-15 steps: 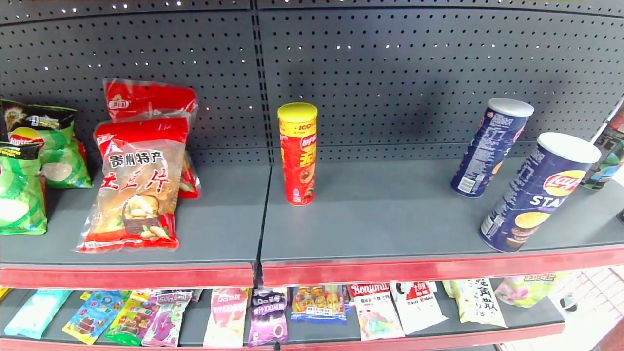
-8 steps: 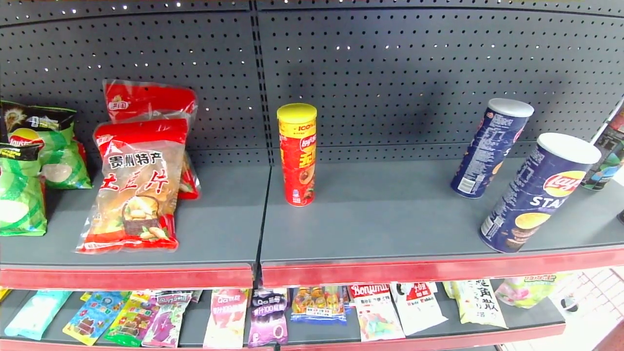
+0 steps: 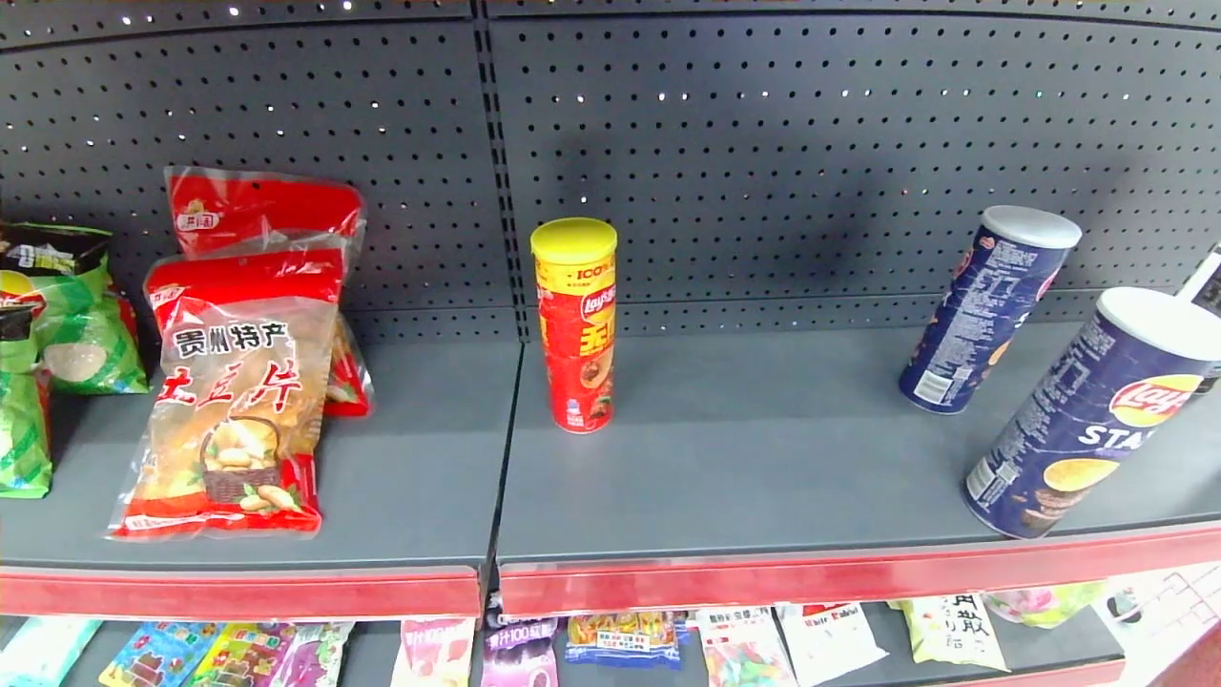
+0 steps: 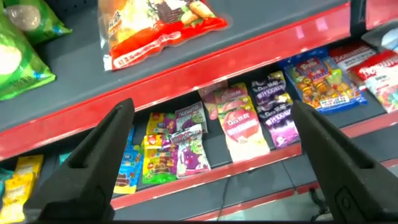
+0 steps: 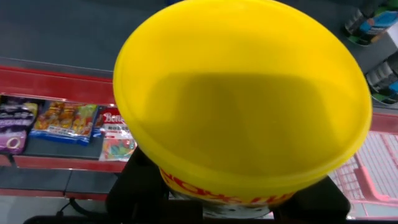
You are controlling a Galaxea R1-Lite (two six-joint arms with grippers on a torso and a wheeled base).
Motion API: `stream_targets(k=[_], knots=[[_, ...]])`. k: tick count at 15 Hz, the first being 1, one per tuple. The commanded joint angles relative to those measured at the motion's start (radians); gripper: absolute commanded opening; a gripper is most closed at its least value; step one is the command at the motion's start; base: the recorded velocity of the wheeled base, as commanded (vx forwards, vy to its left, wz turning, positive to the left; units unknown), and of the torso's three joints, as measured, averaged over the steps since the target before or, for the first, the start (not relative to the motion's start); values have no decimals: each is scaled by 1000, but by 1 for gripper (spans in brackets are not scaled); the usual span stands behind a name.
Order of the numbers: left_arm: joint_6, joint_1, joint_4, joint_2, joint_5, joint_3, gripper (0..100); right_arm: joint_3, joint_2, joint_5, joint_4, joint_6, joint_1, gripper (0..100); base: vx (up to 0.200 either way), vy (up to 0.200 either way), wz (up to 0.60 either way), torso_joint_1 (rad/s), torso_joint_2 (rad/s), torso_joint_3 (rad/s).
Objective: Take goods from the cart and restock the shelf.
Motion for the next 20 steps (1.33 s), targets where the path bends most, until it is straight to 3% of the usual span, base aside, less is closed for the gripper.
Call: stream_targets(k=[1,2,3,4,5,6,8,9,10,11,13,15,17,20], knots=[[6,-1,-5,9,-7,-9,100,2,-35,33,0,-2,3,0,0,0,0,0,0,0],[4,-4,-22,23,-13,-20,100,4,-51,60,5,-6,4,0,0,0,0,0,0,0],[-14,-10,-82,126,-65,-69,100,13,-70,100,5,-14,4,0,0,0,0,0,0,0],[-118,-9,-156,313,-148,-173,100,24,-82,109,2,-13,4,0,0,0,0,0,0,0],[-163,-10,-192,424,-190,-234,100,24,-81,111,-2,-11,4,0,0,0,0,0,0,0],[-172,-12,-261,612,-249,-325,100,11,-61,111,-2,-10,4,0,0,0,0,0,0,0],[-167,-60,-406,841,-341,-388,100,-13,-38,112,-2,-6,4,0,0,0,0,0,0,0],[-172,-125,-502,1005,-389,-463,100,-12,-33,128,-2,1,9,0,0,0,0,0,0,0],[-177,-164,-511,1091,-409,-523,100,-10,-32,160,-2,15,18,0,0,0,0,0,0,0],[-194,-193,-518,1253,-456,-650,100,-7,-38,197,3,46,23,0,0,0,0,0,0,0],[-190,-204,-518,1437,-466,-801,100,-7,-39,197,3,49,23,0,0,0,0,0,0,0],[-200,-241,-516,1506,-456,-870,100,-8,-39,195,3,49,21,0,0,0,0,0,0,0],[-204,-305,-518,1579,-424,-922,100,-5,-41,194,0,55,20,0,0,0,0,0,0,0],[-204,-336,-524,1605,-357,-928,100,-8,-38,194,0,56,18,0,0,0,0,0,0,0]])
